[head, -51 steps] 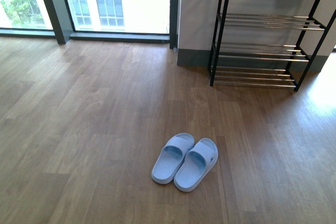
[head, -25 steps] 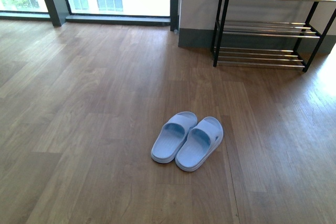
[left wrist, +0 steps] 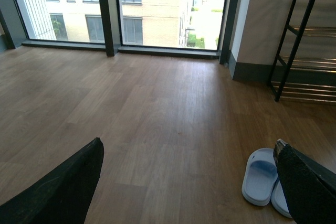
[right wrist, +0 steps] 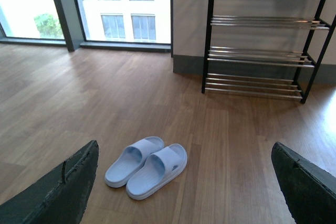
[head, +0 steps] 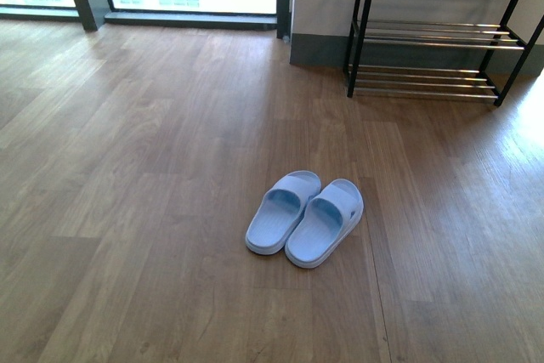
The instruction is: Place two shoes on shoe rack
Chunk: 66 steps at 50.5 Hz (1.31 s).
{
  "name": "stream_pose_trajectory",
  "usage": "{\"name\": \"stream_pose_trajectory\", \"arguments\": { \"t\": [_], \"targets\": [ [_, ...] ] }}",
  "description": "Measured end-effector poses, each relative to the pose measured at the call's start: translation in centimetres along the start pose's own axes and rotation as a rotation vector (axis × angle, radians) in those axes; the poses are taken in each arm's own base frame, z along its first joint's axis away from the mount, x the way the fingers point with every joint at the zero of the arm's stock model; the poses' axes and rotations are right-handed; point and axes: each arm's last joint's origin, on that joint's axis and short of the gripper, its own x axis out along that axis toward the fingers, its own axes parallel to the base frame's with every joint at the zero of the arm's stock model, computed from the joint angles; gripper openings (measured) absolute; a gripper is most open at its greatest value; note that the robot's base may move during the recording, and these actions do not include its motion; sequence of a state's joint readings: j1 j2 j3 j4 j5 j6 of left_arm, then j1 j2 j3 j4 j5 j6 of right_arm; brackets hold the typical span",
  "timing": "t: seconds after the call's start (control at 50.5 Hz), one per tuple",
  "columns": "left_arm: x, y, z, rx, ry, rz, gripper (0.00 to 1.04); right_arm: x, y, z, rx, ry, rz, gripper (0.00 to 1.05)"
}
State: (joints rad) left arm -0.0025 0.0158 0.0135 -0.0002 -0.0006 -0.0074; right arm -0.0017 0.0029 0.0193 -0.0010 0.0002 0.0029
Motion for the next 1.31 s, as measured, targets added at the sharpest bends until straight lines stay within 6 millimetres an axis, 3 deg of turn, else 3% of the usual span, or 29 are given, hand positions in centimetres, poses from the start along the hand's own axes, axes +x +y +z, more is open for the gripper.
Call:
{"name": "stream_pose_trajectory", "arguments": {
  "t": [1.307],
  "targets": [
    [0.0,0.0,0.0,0.0,0.0,0.0,0.95,0.0,0.0,0.0,0.0,0.0,0.0,0.96]
  ]
}}
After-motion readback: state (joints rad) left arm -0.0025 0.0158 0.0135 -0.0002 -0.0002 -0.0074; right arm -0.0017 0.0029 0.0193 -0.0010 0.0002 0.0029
